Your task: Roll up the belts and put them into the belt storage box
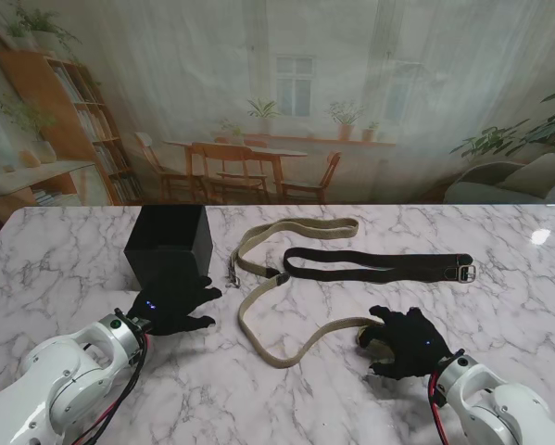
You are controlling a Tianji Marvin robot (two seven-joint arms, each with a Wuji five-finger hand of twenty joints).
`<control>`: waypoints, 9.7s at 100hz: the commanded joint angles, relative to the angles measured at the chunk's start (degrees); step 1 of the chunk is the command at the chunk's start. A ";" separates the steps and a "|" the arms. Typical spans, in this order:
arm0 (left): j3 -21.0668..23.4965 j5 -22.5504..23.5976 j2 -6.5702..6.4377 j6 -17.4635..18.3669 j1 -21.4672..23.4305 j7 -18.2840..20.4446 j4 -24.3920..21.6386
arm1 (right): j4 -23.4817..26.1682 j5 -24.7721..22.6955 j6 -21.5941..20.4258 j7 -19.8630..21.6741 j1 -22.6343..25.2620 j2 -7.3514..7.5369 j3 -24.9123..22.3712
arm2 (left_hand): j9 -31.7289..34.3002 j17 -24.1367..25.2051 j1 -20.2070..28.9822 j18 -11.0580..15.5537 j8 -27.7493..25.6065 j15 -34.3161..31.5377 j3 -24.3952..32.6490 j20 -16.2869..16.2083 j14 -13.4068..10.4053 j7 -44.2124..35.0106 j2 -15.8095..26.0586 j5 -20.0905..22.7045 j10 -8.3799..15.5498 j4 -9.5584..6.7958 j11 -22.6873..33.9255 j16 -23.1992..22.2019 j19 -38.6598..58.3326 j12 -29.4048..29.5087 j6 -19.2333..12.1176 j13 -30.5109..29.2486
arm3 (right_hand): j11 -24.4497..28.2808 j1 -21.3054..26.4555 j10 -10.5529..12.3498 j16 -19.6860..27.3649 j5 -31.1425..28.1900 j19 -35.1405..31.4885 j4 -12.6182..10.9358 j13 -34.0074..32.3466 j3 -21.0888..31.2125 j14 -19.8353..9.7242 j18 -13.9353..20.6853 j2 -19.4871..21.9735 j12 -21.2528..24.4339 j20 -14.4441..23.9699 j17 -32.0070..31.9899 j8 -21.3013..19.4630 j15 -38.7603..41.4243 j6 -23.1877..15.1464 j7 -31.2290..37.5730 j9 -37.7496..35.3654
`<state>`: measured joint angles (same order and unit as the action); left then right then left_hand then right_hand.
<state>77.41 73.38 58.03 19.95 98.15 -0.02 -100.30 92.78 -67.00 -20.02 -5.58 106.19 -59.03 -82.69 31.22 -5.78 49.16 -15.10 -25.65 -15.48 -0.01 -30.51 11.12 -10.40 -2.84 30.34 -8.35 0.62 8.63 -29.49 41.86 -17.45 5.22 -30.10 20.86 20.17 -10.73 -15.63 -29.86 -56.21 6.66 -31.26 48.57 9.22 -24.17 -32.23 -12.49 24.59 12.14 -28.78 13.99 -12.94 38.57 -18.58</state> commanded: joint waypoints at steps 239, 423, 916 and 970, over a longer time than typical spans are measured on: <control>-11.04 -7.63 -1.01 5.10 -9.07 12.91 4.33 | -7.35 -6.12 6.79 -9.86 -3.43 0.76 4.28 | -19.33 2.39 -10.56 3.43 8.25 6.92 -0.67 3.91 1.26 8.94 -11.84 -11.88 -0.96 -0.17 -9.42 7.64 -11.52 9.78 -2.47 10.28 | 15.40 4.01 8.16 -6.90 -4.46 -2.29 3.78 -11.02 6.92 -4.56 -0.16 -3.22 -16.15 -0.17 2.46 -1.39 8.36 3.61 11.29 -23.44; -21.44 0.32 -2.10 -0.46 -16.24 11.51 11.19 | -8.43 -4.42 11.05 -12.51 -2.89 0.08 4.59 | 1.55 -2.70 19.73 5.96 -5.48 -4.67 5.74 0.87 -1.92 -22.13 -11.07 8.41 1.88 -0.56 9.11 -2.10 5.85 -6.01 -7.23 0.03 | 10.50 6.83 4.82 -5.93 -6.50 -6.38 6.28 -11.78 5.74 -3.13 0.15 -2.48 -8.68 2.22 6.32 2.99 7.43 1.60 18.38 -17.86; -1.41 4.41 -0.83 6.03 2.64 -0.05 -2.83 | 8.86 -1.76 6.40 22.22 1.81 1.08 -2.65 | -2.20 -1.44 5.98 2.31 -7.17 -4.70 -0.18 -5.08 0.65 -6.65 -2.03 6.16 -0.82 -0.48 3.59 -6.41 7.53 -2.95 -1.48 0.66 | -0.22 0.88 4.78 -2.86 -1.93 -11.50 -3.64 -20.07 -7.09 -2.24 9.82 14.06 -1.84 -2.15 9.78 5.85 3.27 16.47 -13.72 -33.35; -1.60 4.45 -0.87 6.19 2.51 0.23 -2.81 | 13.34 3.43 5.38 37.06 1.38 2.10 -4.50 | -2.02 -1.49 6.34 2.23 -7.28 -4.67 -0.12 -5.19 0.68 -6.63 -1.68 6.11 -0.79 -0.46 3.58 -6.48 7.32 -3.00 -1.49 0.41 | -9.86 12.19 -0.45 4.22 11.31 -5.94 -8.09 -15.58 35.31 -5.66 15.26 -4.26 3.66 -7.34 13.21 3.19 -3.16 28.24 -20.10 -19.44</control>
<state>76.02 77.81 57.11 26.13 100.67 -0.66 -103.00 105.26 -62.74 -15.00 30.69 107.50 -57.14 -87.22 30.40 -8.09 55.78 -10.90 -32.19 -21.81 0.79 -35.48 11.80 -16.77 -6.61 35.41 -8.84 0.64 13.52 -36.10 50.57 -20.81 3.22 -30.12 14.44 29.06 -15.31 -13.01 -18.37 -62.95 -1.85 -47.21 77.86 5.17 -10.31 -33.88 -9.62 18.52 24.10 -23.18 12.76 4.95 16.76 -41.78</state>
